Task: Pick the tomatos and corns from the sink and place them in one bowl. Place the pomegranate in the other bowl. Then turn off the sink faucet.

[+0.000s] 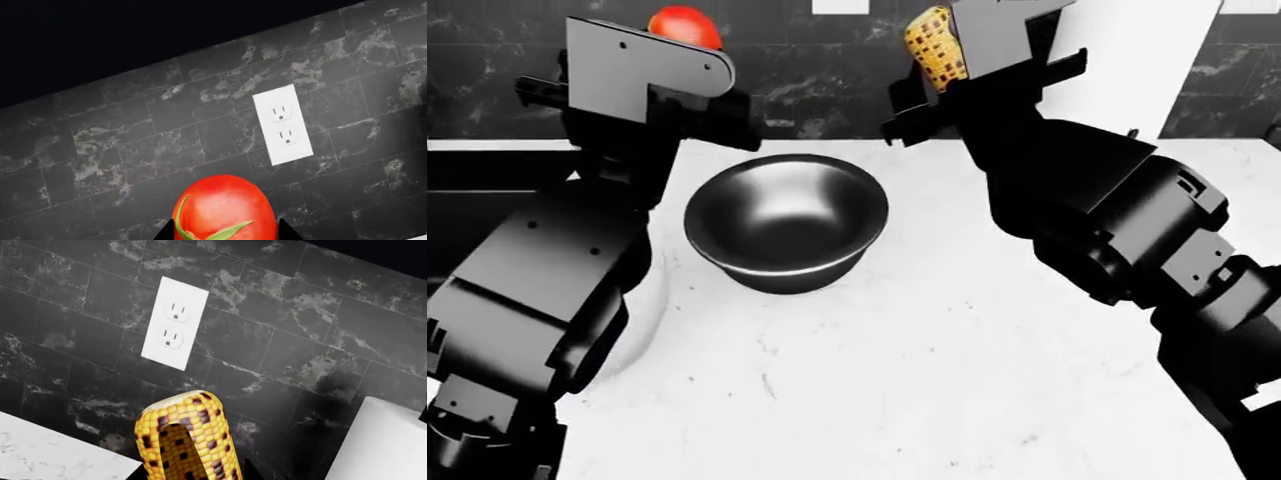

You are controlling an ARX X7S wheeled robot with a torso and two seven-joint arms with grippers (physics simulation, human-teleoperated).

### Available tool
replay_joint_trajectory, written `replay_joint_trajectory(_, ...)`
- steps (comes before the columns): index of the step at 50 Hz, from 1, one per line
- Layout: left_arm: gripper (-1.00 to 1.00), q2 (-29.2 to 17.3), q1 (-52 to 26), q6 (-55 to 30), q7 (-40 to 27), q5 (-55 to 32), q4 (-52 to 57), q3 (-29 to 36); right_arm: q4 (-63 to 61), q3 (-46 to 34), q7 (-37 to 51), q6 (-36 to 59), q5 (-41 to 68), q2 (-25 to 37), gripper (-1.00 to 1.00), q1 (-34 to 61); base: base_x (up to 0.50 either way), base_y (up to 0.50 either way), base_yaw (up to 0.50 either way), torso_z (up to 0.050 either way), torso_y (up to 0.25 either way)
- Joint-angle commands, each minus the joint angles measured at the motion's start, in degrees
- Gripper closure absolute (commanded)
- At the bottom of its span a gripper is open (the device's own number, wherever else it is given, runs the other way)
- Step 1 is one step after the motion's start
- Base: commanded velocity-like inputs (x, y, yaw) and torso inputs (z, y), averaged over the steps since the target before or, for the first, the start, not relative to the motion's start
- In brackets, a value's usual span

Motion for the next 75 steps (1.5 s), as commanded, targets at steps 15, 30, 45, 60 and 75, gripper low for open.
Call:
replay_joint_trajectory(15, 1.0, -0.87, 0.22, -0.19, -0.97, -1.67, -0.16, -1.85, -1.53, -0.4, -2.57, 0.57, -0.76, -0.9, 1.0, 0.2, 0.5, 0.03, 0.0, 0.0, 0.001)
replay_joint_trajectory(30, 1.0, -4.98, 3.19, -7.47, 4.87, -12.16, 14.36, -3.7, -7.15, -0.11, -2.21, 0.18, -0.24, 1.93, 1.0, -1.01, 0.07, 0.01, 0.0, 0.0, 0.001)
replay_joint_trajectory(45, 1.0, -13.81, -4.97, -27.69, 11.01, -29.47, 25.33, -5.71, -15.97, 0.78, -0.25, 3.48, 2.41, 5.24, 1.0, 0.62, 0.0, 0.0, 0.0, 0.0, 0.001)
replay_joint_trajectory(60, 1.0, -17.45, -11.61, -36.66, 15.32, -36.23, 22.77, -4.92, -17.79, 1.38, 0.61, 3.99, 3.08, 6.25, 1.0, 0.75, 0.0, 0.0, 0.0, 0.0, 0.0)
replay_joint_trajectory(75, 1.0, -19.55, -15.94, -39.39, 19.32, -36.67, 21.45, 0.65, -18.63, 1.75, 0.89, 3.95, 3.49, 6.76, 1.0, 0.38, 0.0, 0.0, 0.0, 0.0, 0.001)
